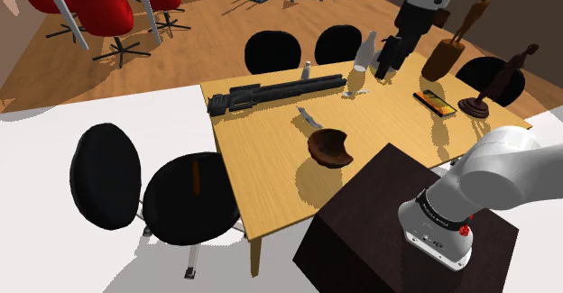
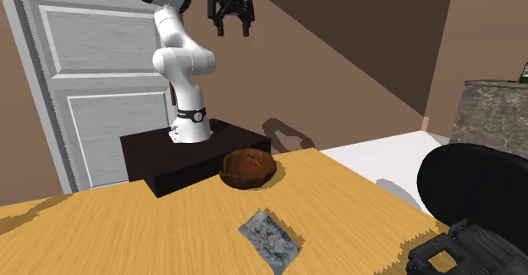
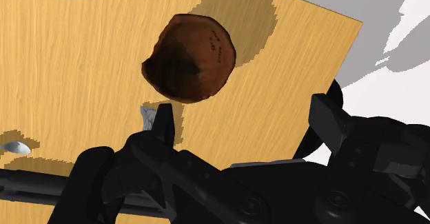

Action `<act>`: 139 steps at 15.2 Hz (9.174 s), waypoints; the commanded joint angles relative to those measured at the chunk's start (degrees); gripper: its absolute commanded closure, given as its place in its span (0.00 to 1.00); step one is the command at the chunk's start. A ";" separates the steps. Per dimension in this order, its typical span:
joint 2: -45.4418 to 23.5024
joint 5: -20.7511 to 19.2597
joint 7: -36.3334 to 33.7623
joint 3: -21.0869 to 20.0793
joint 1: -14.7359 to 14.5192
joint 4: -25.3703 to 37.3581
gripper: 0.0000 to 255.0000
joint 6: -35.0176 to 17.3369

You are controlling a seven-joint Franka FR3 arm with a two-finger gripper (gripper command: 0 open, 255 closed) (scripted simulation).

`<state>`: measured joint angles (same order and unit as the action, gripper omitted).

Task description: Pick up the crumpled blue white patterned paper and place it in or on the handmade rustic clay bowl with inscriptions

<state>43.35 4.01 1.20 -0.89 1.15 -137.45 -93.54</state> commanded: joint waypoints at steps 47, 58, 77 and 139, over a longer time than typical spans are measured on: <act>-84.43 28.26 24.42 0.40 11.12 25.89 0.00 -67.55; -87.34 28.57 24.70 -0.20 11.25 27.83 0.00 -68.64; -80.88 26.94 22.26 2.06 9.57 25.04 1.00 -64.84; -49.27 52.77 32.41 -0.32 -5.98 -18.73 1.00 -78.99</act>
<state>-5.78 56.67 33.52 -1.13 -4.80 -156.05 -172.61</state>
